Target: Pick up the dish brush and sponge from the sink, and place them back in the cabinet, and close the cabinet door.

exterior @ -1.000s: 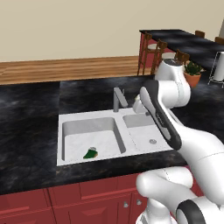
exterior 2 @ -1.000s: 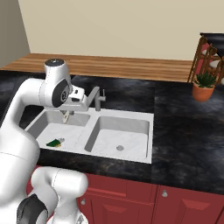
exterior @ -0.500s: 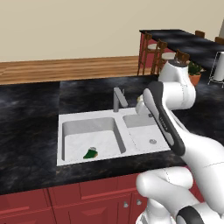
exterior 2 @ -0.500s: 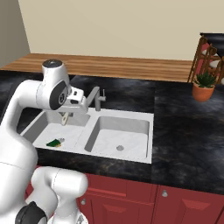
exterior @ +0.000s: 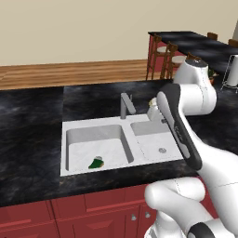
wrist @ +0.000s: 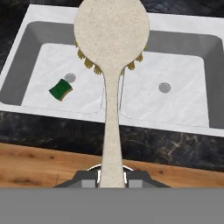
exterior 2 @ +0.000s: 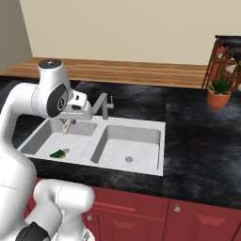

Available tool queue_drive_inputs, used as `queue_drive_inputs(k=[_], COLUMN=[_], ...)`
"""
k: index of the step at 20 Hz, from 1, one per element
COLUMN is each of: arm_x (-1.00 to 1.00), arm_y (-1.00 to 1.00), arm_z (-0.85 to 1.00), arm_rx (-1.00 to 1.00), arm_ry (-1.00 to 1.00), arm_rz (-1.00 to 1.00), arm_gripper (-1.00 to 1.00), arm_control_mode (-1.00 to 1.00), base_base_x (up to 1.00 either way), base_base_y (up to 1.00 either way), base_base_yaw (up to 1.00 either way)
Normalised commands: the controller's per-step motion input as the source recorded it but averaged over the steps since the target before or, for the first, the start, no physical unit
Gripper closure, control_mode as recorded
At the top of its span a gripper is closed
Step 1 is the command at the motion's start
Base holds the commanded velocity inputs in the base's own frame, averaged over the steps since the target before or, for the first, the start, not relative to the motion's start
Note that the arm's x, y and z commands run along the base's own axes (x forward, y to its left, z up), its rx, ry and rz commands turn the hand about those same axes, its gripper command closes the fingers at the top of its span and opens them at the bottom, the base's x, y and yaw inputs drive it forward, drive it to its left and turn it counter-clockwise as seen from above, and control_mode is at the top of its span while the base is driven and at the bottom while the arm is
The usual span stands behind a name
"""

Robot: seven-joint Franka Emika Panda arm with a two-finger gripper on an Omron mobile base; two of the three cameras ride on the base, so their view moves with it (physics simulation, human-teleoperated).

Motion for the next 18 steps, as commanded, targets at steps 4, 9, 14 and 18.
queue_drive_inputs(k=[4,9,14,18], arm_x=[-0.15,-0.09,-0.22,-0.23], arm_y=[0.0,0.0,0.0,0.0], arm_z=[0.18,0.23,0.18,0.13], arm_rx=[0.0,0.0,0.0,0.0], arm_ry=[-0.01,0.0,0.0,0.0], arm_rz=[0.0,0.0,0.0,0.0], arm_gripper=[1.0,1.0,1.0,1.0], arm_control_mode=[-1.0,-1.0,-1.0,-1.0], base_base_x=[0.0,0.0,0.0,0.0], base_base_y=[0.0,0.0,0.0,0.0], base_base_yaw=[0.0,0.0,0.0,0.0])
